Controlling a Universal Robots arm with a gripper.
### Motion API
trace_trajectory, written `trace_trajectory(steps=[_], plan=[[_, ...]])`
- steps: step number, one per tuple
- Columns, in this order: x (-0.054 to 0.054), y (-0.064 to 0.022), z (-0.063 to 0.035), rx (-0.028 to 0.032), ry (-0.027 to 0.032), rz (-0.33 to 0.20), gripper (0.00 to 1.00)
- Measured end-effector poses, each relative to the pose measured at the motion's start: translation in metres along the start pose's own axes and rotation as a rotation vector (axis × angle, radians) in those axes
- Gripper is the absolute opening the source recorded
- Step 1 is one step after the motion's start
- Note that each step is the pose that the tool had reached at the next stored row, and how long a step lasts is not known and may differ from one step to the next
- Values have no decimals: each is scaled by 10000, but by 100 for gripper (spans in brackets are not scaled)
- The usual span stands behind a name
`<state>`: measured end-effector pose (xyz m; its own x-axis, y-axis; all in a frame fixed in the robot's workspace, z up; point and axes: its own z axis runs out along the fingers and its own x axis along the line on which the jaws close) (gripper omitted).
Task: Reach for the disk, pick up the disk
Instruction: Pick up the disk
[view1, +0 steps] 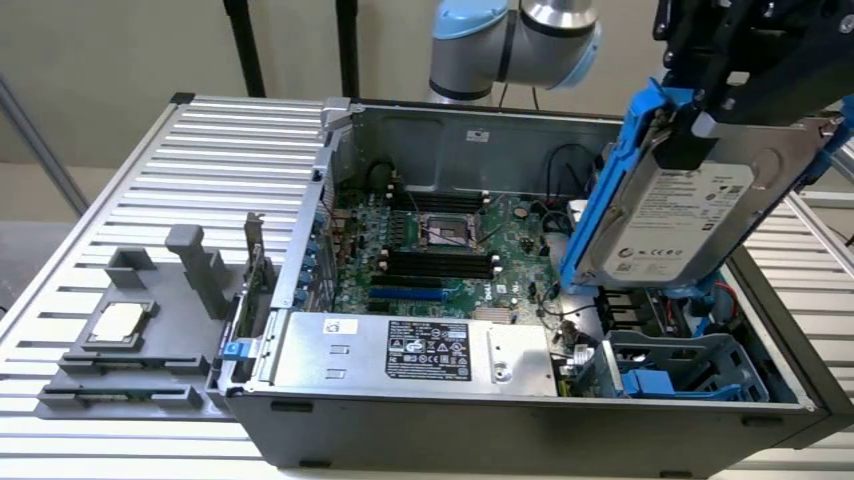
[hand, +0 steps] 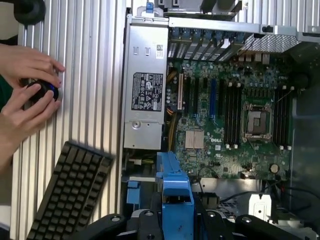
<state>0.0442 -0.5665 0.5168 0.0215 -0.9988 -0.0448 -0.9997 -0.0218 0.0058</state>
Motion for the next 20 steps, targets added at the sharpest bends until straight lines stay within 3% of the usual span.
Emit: trace_trajectory(steps=[9, 12, 20], plan=[[91, -408, -7, -6, -5, -1, 33], [117, -528, -8, -50, -8, 2, 33], [123, -564, -8, -77, -12, 4, 33]])
